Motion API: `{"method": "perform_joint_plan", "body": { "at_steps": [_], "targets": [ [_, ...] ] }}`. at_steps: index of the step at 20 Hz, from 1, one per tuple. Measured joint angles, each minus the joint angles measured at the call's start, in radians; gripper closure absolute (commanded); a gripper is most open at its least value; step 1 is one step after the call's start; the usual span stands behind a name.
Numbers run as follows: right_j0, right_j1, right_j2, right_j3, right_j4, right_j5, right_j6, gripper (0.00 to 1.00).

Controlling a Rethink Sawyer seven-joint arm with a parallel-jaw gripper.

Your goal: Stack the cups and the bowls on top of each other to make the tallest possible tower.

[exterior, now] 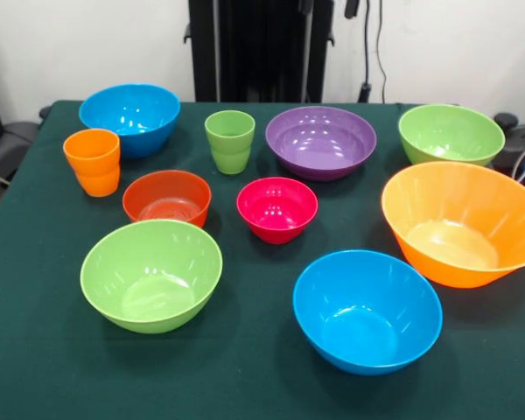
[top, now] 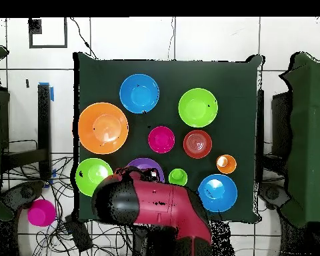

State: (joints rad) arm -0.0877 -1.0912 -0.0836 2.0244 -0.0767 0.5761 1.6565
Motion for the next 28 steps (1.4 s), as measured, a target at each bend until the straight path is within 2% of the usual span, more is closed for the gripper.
{"method": "perform_joint_plan", "body": {
  "at_steps": [7, 11, 17, 23, 28],
  "targets": [
    [-0.043, 0.135, 0.001, -0.074, 0.0, -0.014, 0.011, 0.0],
    [-0.07, 0.249, 0.001, -0.137, 0.001, -0.041, 0.011, 0.0],
    [-0.097, 0.356, 0.002, -0.205, 0.001, -0.052, 0.011, 0.0],
    [-0.11, 0.434, 0.002, -0.262, 0.001, -0.063, 0.011, 0.0],
    [-0.11, 0.451, 0.002, -0.275, 0.001, -0.063, 0.011, 0.0]
  ]
}}
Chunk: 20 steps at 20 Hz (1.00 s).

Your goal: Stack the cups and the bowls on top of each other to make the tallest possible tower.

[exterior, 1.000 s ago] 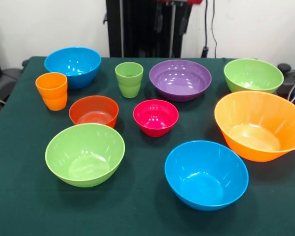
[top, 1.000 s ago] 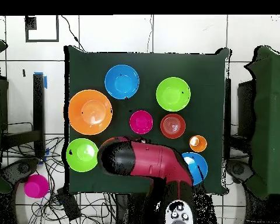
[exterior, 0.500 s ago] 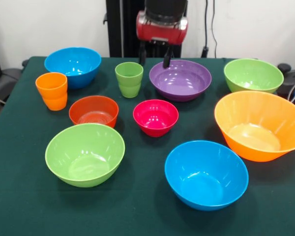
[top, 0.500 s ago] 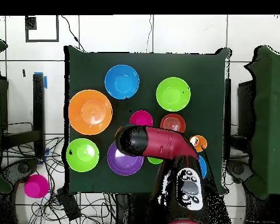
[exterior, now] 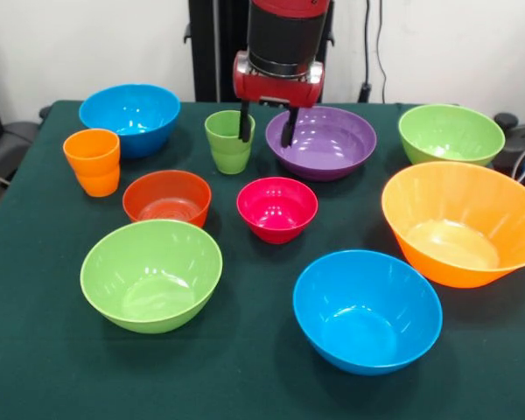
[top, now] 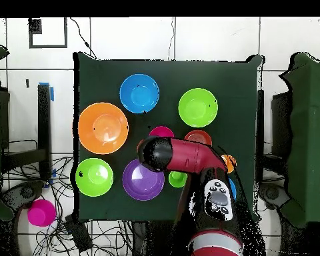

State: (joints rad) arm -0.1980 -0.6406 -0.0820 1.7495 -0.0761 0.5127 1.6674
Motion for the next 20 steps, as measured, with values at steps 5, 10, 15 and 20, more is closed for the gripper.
{"method": "perform_joint_plan", "body": {
  "at_steps": [5, 10, 15, 20],
  "targets": [
    [0.0, 0.011, 0.0, -0.016, 0.0, 0.0, 0.0, 0.0],
    [0.015, 0.025, -0.033, -0.042, -0.008, 0.014, 0.0, 0.0],
    [0.033, 0.04, -0.082, -0.081, -0.032, 0.07, 0.0, 0.0],
    [0.032, 0.041, -0.115, -0.109, -0.044, 0.115, 0.0, 0.0]
  ]
}}
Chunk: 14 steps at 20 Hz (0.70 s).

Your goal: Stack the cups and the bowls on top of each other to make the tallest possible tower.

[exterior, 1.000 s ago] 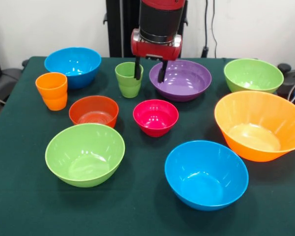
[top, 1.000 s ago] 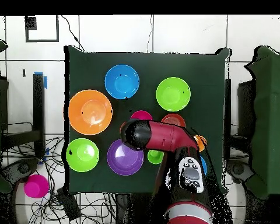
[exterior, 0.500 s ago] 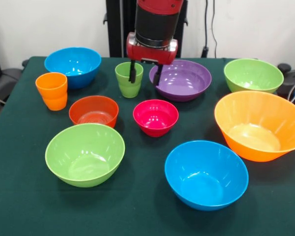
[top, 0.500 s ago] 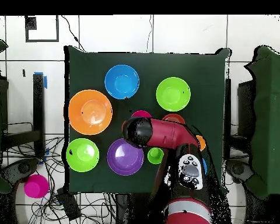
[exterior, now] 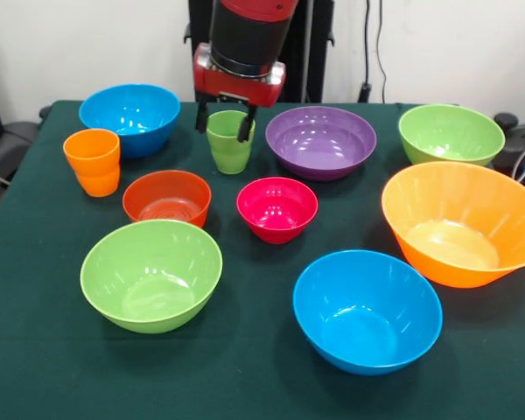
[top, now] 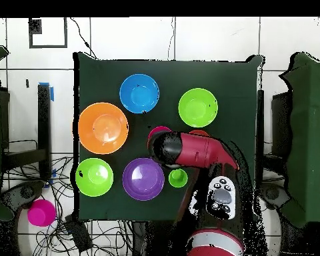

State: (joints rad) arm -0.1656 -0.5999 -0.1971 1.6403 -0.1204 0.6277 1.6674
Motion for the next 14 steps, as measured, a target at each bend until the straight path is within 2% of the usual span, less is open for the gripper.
{"method": "perform_joint_plan", "body": {
  "at_steps": [7, 14],
  "targets": [
    [0.004, -0.015, -0.036, -0.01, 0.0, 0.045, 0.0, 0.0],
    [0.013, -0.029, -0.056, -0.008, 0.0, 0.046, 0.0, 0.0]
  ]
}}
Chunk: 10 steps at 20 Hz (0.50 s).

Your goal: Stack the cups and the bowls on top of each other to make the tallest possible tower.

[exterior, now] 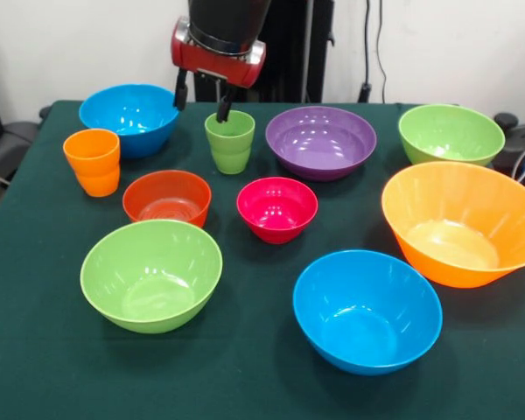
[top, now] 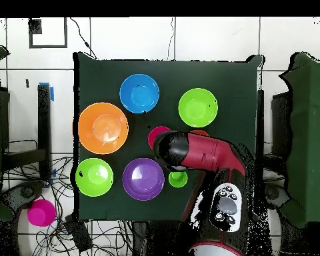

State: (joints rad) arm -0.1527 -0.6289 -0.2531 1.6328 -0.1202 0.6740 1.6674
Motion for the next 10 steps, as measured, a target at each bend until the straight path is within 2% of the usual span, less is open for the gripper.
{"method": "perform_joint_plan", "body": {
  "at_steps": [10],
  "targets": [
    [0.002, 0.012, -0.002, 0.026, 0.0, 0.0, 0.0, 0.0]
  ]
}}
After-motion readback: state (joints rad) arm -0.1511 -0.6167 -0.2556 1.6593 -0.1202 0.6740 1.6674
